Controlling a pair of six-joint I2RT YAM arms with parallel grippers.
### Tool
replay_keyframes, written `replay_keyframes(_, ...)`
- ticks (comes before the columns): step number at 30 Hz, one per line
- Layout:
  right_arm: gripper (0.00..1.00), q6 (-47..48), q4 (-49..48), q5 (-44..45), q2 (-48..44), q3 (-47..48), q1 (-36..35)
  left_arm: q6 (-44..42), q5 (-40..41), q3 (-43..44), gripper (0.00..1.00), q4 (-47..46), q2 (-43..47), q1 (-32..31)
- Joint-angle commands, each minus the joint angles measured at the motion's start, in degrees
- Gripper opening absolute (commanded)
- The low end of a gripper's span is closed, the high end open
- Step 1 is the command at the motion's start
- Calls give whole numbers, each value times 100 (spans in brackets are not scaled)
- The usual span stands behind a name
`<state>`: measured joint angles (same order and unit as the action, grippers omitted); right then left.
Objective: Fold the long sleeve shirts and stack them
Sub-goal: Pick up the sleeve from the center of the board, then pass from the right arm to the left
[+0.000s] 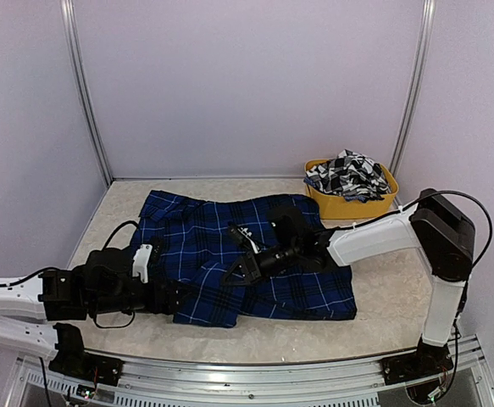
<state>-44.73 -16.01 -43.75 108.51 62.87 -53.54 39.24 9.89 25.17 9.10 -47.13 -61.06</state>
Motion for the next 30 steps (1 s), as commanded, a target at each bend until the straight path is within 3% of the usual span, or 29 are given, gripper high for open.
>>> replay_keyframes(1, 2, -41, -362, -555, 404, 224, 301, 67, 299, 62, 89, -367, -471, -124)
replay_keyframes(13, 3, 230, -168, -973, 836, 641, 652, -132, 358, -11, 89, -591, -1449, -79)
replay_keyframes(16, 3, 225, -191, -999, 847, 647, 652, -221, 205, -48, 84, -838, -1667, 29)
replay_keyframes(21, 3, 242, -218, -982, 853, 613, 652, -249, -405, -245, 58, -1484, -1718, 232)
replay_keyframes(24, 5, 218, -282, -991, 864, 595, 656, -283, -749, -404, 32, -1858, -1578, 383)
replay_keyframes(28, 7, 200, -319, -995, 857, 603, 659, -365, -953, -449, 5, -1972, -1370, 544)
replay_keyframes(30, 9, 236, -287, -971, 843, 603, 667, -382, -954, -386, 0, -1901, -1186, 587)
